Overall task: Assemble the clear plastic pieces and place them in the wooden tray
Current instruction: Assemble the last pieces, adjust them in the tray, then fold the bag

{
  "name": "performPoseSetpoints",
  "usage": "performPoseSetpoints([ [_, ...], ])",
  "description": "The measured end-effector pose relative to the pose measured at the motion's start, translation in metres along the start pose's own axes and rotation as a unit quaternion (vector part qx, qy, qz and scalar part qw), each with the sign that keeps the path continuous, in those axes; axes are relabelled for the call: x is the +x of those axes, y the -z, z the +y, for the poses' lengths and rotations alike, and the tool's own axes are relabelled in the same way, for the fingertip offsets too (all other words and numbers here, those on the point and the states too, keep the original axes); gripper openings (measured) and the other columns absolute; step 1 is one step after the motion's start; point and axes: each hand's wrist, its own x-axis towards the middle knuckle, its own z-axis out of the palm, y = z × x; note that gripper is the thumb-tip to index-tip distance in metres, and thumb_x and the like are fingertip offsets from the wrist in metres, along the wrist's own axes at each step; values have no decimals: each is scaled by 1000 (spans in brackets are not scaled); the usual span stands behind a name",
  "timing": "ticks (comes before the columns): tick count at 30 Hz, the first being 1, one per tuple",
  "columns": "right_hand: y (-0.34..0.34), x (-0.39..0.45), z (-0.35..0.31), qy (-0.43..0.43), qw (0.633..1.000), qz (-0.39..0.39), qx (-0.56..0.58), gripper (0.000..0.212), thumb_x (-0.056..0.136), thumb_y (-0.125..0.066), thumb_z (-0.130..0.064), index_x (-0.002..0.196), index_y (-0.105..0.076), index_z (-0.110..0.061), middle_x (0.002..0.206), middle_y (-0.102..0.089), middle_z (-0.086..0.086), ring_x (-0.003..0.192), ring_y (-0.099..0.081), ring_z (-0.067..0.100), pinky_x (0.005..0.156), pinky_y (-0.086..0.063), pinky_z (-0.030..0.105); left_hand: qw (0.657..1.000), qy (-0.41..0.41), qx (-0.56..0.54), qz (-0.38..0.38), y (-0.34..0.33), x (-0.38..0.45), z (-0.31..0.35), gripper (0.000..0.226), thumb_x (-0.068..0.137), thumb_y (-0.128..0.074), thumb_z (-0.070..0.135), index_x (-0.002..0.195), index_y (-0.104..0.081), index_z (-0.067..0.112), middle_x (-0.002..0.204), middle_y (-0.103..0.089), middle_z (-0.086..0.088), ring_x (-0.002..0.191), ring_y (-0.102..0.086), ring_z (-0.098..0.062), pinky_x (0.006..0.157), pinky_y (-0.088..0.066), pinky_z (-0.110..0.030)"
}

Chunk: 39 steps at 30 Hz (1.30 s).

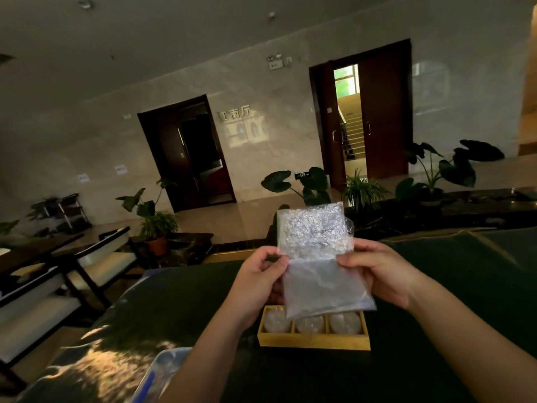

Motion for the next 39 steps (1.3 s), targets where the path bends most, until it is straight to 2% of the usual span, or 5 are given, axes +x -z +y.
performPoseSetpoints([
  [13,0,-2,0,38,998,55,-6,31,75,-62,5,97,-77,-11,94,-72,17,74,-69,25,60,-60,33,990,44,-119,-63,4,-6,5,34,88,-68,29,122,-66,33,113,-74,-12,98,-72,-31,69,-62,-38],
  [23,-9,-4,1,49,998,39,21,18,72,-66,-5,82,-79,-12,94,-76,15,86,-73,34,73,-62,45,968,46,-245,-24,1,-10,10,12,76,-66,11,81,-76,14,101,-77,-13,93,-75,-31,61,-61,-33],
  [29,-10,-7,3,75,992,99,-28,33,89,-52,5,74,-76,-12,91,-73,12,80,-73,26,68,-59,39,954,154,-245,-81,-1,-15,17,50,79,-65,55,117,-61,23,122,-68,-21,102,-71,-41,76,-60,-47],
  [34,-15,-5,5,45,993,89,57,22,90,-61,-19,108,-73,-20,114,-68,17,95,-73,30,70,-60,41,978,128,-164,-33,-8,-15,13,83,62,-90,20,135,-51,22,124,-64,-16,94,-75,-29,70,-60,-31],
  [39,-21,-7,6,-6,1000,8,16,80,75,-79,-29,143,-39,-37,129,-60,13,102,-71,32,80,-60,42,992,35,-106,56,-14,-9,9,75,68,-86,10,131,-49,25,121,-67,-6,100,-73,-23,70,-61,-30],
])
